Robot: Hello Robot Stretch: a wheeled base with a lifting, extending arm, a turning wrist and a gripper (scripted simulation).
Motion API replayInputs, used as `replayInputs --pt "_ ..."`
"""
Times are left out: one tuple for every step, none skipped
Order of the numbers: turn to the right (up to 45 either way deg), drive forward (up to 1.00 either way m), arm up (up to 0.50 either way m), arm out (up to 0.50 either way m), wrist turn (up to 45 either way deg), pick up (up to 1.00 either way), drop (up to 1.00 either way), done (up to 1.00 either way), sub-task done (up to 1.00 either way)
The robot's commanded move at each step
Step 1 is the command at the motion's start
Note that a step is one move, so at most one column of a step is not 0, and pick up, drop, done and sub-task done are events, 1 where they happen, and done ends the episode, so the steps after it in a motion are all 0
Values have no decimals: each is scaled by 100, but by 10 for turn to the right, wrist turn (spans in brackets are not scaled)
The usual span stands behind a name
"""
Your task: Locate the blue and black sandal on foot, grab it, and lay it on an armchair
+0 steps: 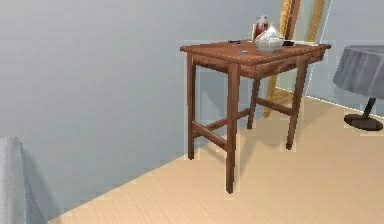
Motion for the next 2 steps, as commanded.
replayInputs --pt "0 0 0 0 -450 0 0 0 0" --pt "0 0 0 0 -330 0 0 0 0"
